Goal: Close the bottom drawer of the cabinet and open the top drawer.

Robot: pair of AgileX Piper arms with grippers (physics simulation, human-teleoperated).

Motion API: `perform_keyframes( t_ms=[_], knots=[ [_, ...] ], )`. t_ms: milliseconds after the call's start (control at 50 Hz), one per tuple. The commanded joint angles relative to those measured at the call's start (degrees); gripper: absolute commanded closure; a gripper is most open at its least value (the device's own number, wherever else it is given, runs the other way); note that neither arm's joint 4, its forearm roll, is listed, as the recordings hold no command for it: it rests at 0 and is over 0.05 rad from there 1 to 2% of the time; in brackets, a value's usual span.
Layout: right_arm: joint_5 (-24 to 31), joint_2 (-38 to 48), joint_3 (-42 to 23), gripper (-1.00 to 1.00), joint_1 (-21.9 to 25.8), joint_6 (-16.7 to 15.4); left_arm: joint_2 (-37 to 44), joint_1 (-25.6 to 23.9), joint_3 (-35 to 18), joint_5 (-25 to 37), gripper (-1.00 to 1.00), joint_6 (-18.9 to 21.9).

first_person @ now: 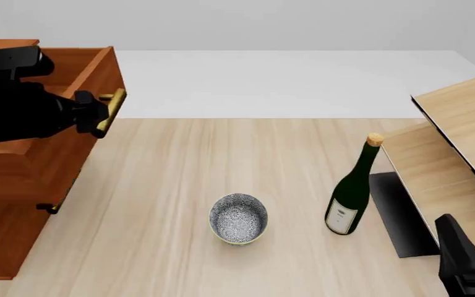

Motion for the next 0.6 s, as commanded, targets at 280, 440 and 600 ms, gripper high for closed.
perform_keyframes(
  t_ms=[280, 440, 600],
  knots=[
    [-0.25, 0.27, -0.02, -1.00, -0.07, -0.21, 1.43, -4.84, -0.25, -1.96, -1.00, -1.78],
    [-0.31, 0.29, 0.03, -1.00, 0.02, -0.25, 1.73, -5.59, -0.60, -2.21, -1.00, -2.11],
    [-0.17, 0.09, 0.10, -1.00, -0.01, -0.23, 2.17, -6.68, -0.94, -2.45, -1.00, -2.64]
  ],
)
